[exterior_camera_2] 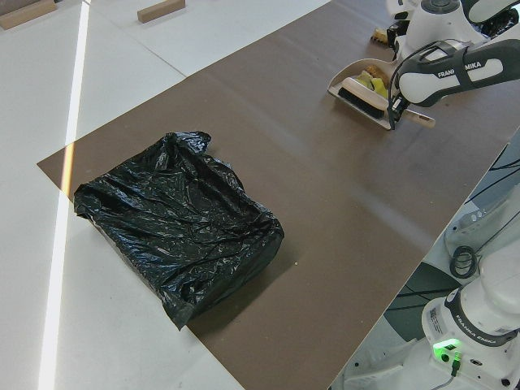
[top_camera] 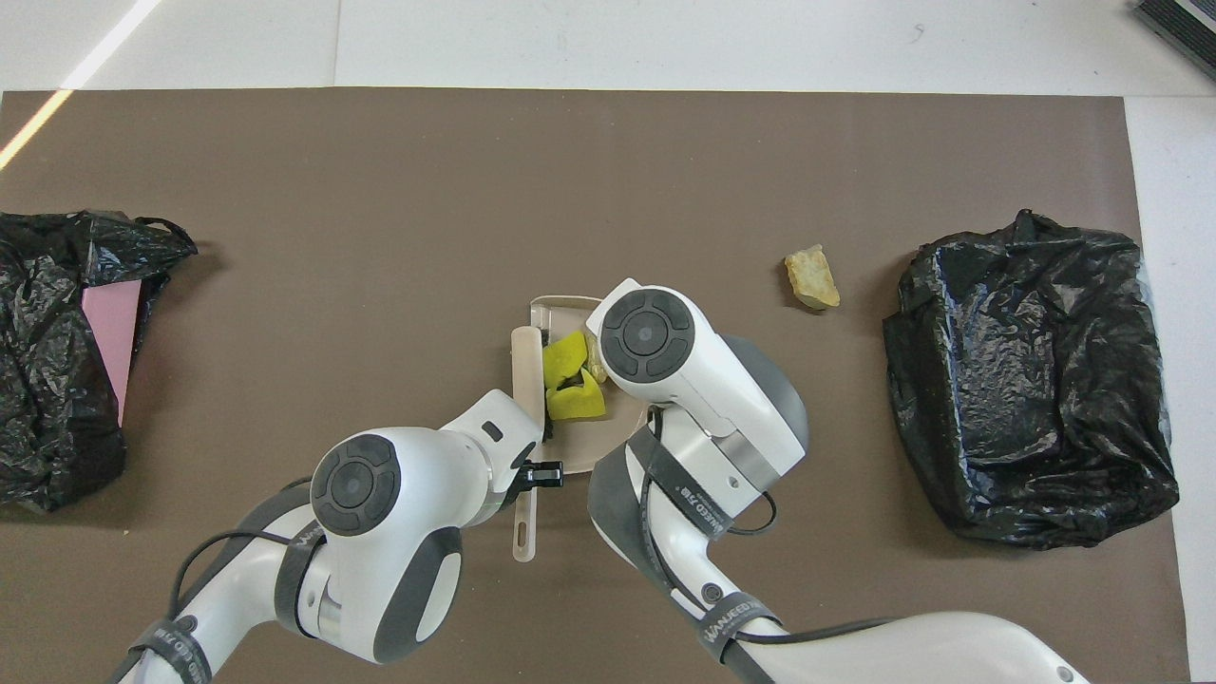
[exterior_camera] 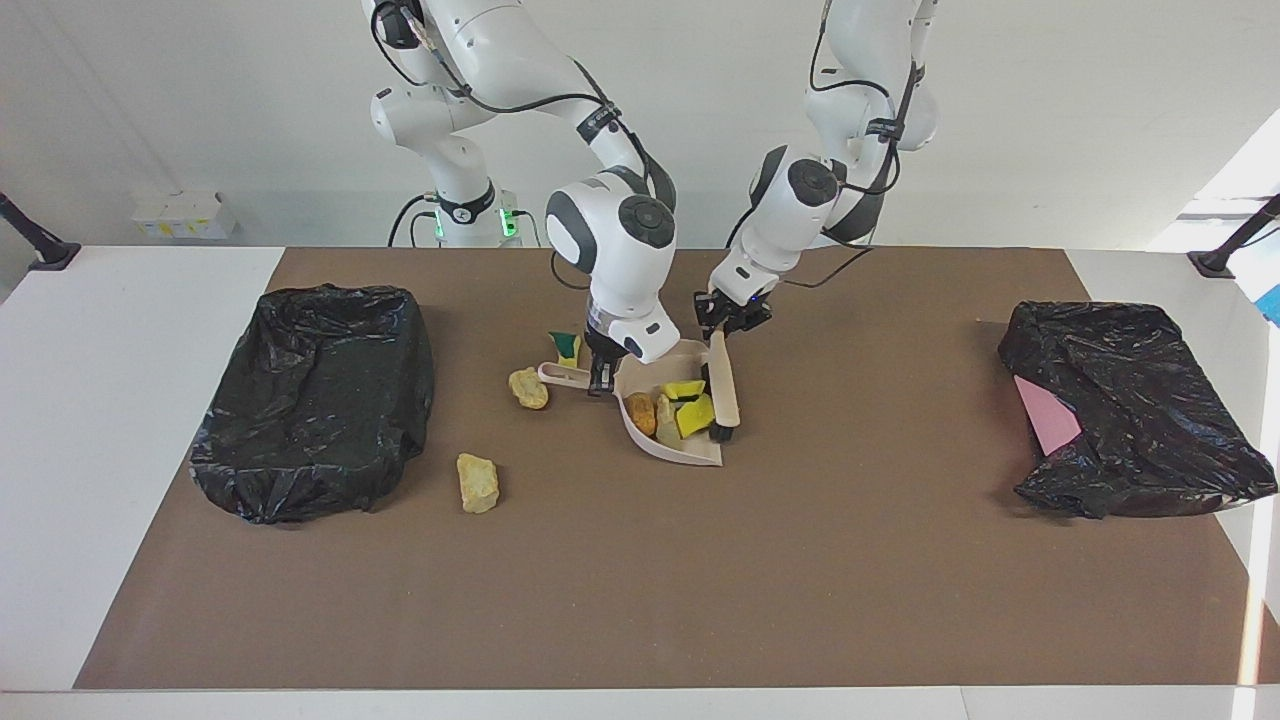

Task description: Sweep and dump trash in bin

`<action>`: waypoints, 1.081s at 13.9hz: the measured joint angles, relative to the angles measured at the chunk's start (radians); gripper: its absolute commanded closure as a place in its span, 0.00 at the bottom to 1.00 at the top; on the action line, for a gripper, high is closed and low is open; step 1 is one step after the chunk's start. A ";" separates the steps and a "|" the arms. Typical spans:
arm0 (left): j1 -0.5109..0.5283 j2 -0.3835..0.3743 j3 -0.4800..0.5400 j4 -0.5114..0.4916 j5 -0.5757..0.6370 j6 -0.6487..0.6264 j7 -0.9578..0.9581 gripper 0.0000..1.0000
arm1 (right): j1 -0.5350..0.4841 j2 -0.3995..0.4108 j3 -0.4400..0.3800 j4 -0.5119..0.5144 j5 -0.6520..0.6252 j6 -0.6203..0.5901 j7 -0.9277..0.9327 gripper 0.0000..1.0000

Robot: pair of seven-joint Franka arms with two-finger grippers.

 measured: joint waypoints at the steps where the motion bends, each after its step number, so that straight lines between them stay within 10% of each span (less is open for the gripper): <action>1: 0.002 0.000 0.004 0.001 0.000 0.008 -0.011 1.00 | 0.000 0.000 0.000 0.000 0.000 0.000 0.000 1.00; 15: 0.160 0.006 0.022 0.003 0.212 -0.056 -0.157 1.00 | -0.018 -0.026 -0.003 0.001 0.000 0.001 -0.028 1.00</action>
